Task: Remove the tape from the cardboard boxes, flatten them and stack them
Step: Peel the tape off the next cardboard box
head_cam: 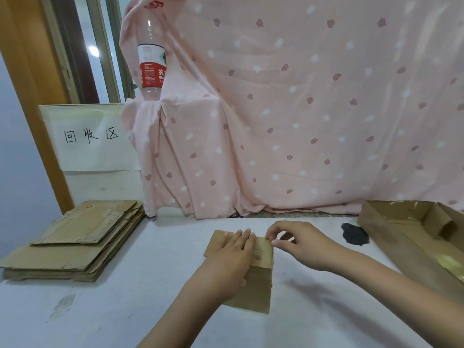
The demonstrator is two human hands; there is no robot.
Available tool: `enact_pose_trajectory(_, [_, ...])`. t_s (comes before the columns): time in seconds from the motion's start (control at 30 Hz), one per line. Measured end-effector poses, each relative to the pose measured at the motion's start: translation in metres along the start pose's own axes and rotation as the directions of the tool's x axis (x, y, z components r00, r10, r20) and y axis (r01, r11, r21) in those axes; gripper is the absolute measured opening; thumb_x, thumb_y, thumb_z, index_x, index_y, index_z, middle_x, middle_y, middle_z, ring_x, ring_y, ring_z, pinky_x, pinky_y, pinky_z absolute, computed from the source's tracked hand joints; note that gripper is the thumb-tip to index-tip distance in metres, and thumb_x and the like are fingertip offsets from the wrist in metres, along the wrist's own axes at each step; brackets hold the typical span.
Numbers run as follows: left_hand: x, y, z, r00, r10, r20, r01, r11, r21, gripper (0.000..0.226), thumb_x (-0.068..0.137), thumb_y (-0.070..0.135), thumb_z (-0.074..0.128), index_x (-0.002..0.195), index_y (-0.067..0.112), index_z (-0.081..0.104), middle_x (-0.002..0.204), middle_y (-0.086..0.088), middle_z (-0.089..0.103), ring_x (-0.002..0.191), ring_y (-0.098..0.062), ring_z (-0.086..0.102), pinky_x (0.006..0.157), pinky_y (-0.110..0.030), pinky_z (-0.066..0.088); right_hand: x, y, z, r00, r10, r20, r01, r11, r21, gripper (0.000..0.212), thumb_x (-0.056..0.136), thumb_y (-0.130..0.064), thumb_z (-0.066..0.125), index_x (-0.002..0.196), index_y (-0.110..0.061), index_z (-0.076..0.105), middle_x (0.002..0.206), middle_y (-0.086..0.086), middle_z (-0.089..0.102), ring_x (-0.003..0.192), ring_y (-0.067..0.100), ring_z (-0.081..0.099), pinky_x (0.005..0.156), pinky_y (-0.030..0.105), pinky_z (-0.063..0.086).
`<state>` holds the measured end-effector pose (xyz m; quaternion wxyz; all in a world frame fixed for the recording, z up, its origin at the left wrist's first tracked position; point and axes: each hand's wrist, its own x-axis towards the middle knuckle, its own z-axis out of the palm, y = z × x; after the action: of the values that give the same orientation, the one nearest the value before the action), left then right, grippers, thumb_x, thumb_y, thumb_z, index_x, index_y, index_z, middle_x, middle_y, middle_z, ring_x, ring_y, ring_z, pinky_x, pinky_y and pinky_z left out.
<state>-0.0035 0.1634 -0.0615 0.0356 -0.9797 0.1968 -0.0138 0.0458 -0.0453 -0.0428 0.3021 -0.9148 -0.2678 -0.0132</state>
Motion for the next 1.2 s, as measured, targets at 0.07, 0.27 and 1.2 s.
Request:
enact_pose_trajectory(0.07, [0.000, -0.004, 0.005, 0.999, 0.017, -0.035, -0.018, 1.000, -0.010, 0.097, 0.093, 0.015, 0.062, 0.156, 0.008, -0.012, 0.165, -0.007, -0.016, 0.152, -0.020, -0.012, 0.123, -0.037, -0.010, -0.003, 0.004, 0.003, 1.000, -0.009, -0.007, 0.009, 1.000, -0.005, 0.021, 0.099, -0.027, 0.060, 0.115, -0.038, 0.068, 0.107, -0.024, 0.065, 0.091, -0.002, 0.063, 0.086, 0.016, 0.049])
enact_pose_trajectory(0.27, [-0.008, 0.001, 0.014, 0.985, 0.046, -0.165, -0.057, 0.996, -0.065, 0.101, 0.094, 0.058, 0.053, 0.157, 0.012, -0.011, 0.165, 0.001, -0.016, 0.151, -0.012, -0.015, 0.121, -0.032, -0.014, -0.018, 0.019, 0.016, 0.982, -0.160, -0.104, 0.153, 0.986, -0.071, 0.027, 0.101, -0.023, 0.058, 0.125, -0.030, 0.069, 0.112, -0.025, 0.064, 0.094, -0.004, 0.062, 0.085, 0.012, 0.046])
enact_pose_trajectory(1.2, [-0.007, -0.002, 0.021, 0.948, 0.048, -0.313, -0.092, 0.987, -0.128, 0.104, 0.084, 0.070, 0.056, 0.159, 0.026, -0.001, 0.165, 0.011, -0.007, 0.151, -0.004, -0.007, 0.120, -0.026, -0.013, 0.024, -0.008, -0.014, 0.928, 0.123, 0.351, -0.114, 0.992, -0.046, 0.012, 0.096, -0.033, 0.052, 0.085, -0.032, 0.057, 0.081, -0.006, 0.047, 0.074, 0.018, 0.039, 0.067, 0.039, 0.036])
